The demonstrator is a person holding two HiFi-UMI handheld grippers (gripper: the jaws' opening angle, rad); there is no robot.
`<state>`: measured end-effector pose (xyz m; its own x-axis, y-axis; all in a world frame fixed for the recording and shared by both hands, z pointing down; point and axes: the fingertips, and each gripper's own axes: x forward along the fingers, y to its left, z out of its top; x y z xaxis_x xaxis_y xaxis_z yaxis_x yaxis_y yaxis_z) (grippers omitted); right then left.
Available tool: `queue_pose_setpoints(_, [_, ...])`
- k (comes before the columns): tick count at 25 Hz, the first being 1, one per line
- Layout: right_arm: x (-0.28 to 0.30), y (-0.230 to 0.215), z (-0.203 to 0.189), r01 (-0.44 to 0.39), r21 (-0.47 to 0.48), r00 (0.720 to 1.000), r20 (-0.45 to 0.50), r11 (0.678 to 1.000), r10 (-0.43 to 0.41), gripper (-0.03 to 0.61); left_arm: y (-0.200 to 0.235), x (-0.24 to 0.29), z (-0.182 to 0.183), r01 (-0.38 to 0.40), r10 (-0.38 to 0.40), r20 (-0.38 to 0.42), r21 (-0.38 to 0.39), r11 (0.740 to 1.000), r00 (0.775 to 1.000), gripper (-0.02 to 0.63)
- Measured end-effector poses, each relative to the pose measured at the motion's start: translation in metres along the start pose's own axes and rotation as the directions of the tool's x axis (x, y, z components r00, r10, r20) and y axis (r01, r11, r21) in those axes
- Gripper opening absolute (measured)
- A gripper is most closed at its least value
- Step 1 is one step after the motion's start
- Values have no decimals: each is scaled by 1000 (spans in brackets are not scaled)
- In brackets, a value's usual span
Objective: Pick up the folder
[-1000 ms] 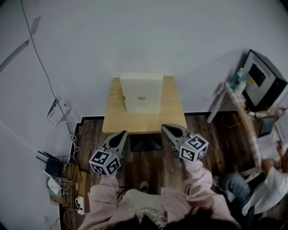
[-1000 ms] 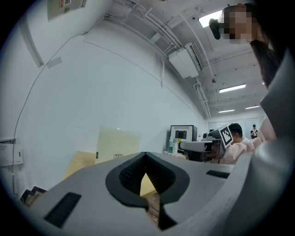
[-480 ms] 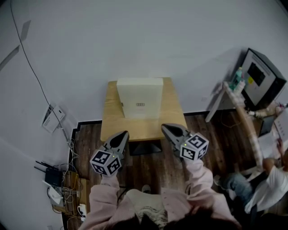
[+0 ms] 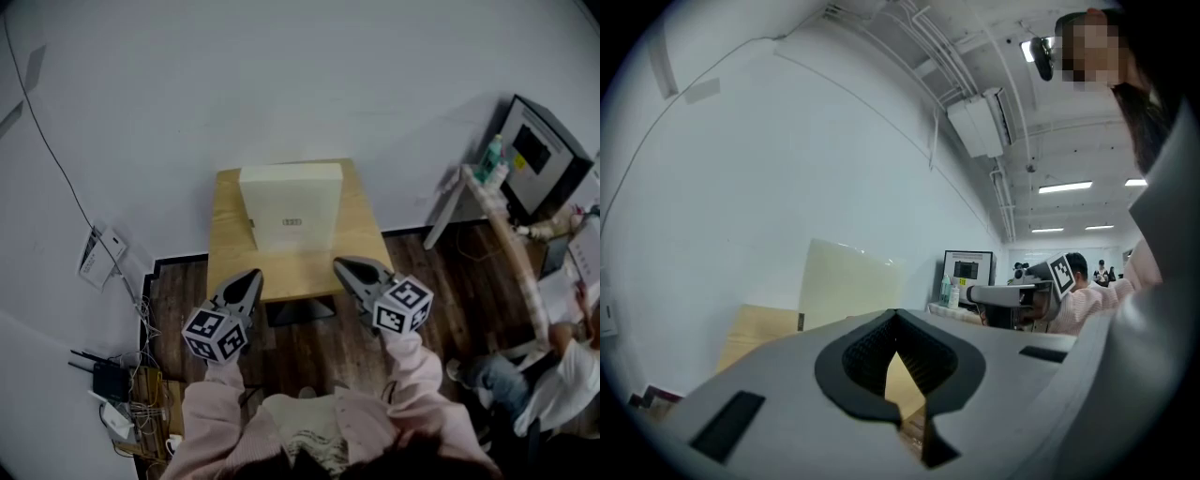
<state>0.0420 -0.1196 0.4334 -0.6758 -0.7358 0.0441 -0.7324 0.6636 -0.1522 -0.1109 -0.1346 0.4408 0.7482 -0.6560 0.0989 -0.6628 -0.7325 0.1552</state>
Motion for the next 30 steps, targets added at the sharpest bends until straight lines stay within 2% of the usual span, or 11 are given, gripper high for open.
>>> queue_pose_setpoints(12, [16,-24,-3,-7,9,1000,-24,1000,7,-12,14,23,-4,0,0,-8,-25,1000,1000,-6])
queue_pose_setpoints(24, [41,-75,-6,-37,38,997,-60,999,40,-12,42,68,-8,-27,25,-46,-30,999,999,-6])
queue_pose_setpoints(30, [51,-97,-6,-46,22,995,-83,999,48,-11,52,88,-8,-37,36,-52,-20,999,998,-5])
